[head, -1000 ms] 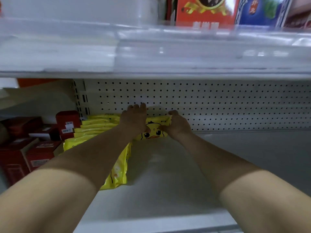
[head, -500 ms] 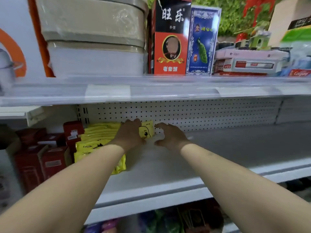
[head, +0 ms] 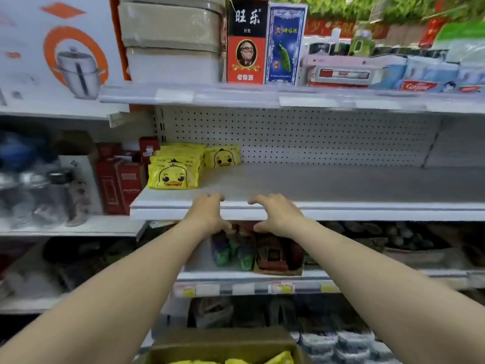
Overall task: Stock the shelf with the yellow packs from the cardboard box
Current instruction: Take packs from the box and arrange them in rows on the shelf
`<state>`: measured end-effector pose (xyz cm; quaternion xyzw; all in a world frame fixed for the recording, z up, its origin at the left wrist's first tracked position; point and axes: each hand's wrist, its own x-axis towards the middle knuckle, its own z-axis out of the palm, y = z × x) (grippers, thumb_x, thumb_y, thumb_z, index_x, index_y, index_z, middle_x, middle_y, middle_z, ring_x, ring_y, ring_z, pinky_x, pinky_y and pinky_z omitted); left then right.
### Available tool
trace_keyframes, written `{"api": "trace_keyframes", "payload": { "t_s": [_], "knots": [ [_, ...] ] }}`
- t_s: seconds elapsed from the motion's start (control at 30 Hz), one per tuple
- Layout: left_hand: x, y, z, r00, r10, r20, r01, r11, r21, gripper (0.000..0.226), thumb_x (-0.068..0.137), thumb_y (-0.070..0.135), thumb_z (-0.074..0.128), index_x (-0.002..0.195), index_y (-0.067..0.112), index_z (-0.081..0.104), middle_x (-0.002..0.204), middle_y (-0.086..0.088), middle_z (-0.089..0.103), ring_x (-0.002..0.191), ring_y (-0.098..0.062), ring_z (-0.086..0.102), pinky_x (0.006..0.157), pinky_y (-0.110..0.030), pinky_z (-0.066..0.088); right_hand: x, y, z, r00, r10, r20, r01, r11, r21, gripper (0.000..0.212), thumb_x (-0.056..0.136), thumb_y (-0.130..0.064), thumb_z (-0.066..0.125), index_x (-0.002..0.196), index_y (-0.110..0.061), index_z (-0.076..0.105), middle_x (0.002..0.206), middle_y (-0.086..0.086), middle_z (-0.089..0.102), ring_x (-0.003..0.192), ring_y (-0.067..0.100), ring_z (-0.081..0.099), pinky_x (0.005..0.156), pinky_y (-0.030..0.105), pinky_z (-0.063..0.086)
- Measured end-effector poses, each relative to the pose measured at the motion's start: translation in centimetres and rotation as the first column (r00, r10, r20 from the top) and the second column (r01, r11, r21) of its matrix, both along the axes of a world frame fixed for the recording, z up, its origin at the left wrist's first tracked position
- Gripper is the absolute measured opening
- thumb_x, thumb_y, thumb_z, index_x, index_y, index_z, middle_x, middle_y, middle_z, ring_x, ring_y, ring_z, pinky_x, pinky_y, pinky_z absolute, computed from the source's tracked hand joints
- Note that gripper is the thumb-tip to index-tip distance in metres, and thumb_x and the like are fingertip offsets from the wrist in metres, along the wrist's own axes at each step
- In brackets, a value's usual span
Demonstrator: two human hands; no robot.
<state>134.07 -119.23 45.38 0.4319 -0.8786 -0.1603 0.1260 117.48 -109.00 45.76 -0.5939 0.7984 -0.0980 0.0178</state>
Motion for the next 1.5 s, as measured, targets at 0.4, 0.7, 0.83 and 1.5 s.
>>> {"api": "trace_keyframes", "payload": {
  "t_s": [0.4,0.7,0.83,1.5],
  "knots": [
    [5.7,11.4,-13.1,0.982,0.099,0.162,-0.134,0.966,0.219,0.075,0.074,0.033,0.082,0.138,0.020,0.045,0.135,-0.013,0.043,0.125,-0.034,0.044,0.101,-0.043,0.043,3.2,8.7,-12.4,0.988,0.121,0.101,-0.141,0.965,0.220,0.066,0.079,-0.041,0.078,0.138,-0.031,0.050,0.136,0.004,0.054,0.126,0.028,0.048,0.095,0.042,0.048],
    [11.0,11.3,-26.5,0.932,0.034,0.360,-0.203,0.874,0.442,0.081,0.075,0.043,0.081,0.142,0.017,0.043,0.140,-0.016,0.048,0.127,-0.034,0.046,0.098,-0.037,0.042,6.2,9.9,-26.3,0.974,0.065,0.219,-0.167,0.855,0.491,0.061,0.077,-0.044,0.079,0.132,-0.030,0.057,0.133,0.003,0.061,0.121,0.027,0.056,0.096,0.039,0.050],
    [12.3,12.7,-33.0,0.924,-0.039,0.381,-0.221,0.759,0.613,0.069,0.077,0.043,0.079,0.135,0.022,0.049,0.136,-0.010,0.053,0.118,-0.029,0.053,0.087,-0.035,0.047,6.7,11.6,-32.3,0.944,-0.066,0.323,-0.160,0.764,0.625,0.048,0.079,-0.041,0.079,0.122,-0.027,0.063,0.126,0.003,0.063,0.110,0.025,0.062,0.089,0.038,0.052],
    [10.3,16.2,-45.3,0.871,-0.172,0.459,-0.191,0.743,0.641,0.041,0.079,0.043,0.076,0.109,0.024,0.055,0.112,0.000,0.052,0.103,-0.023,0.054,0.072,-0.031,0.040,5.5,18.2,-44.0,0.903,-0.272,0.332,-0.133,0.559,0.819,0.052,0.077,-0.041,0.080,0.124,-0.028,0.062,0.126,0.002,0.058,0.118,0.024,0.055,0.096,0.037,0.050]
  ]
}}
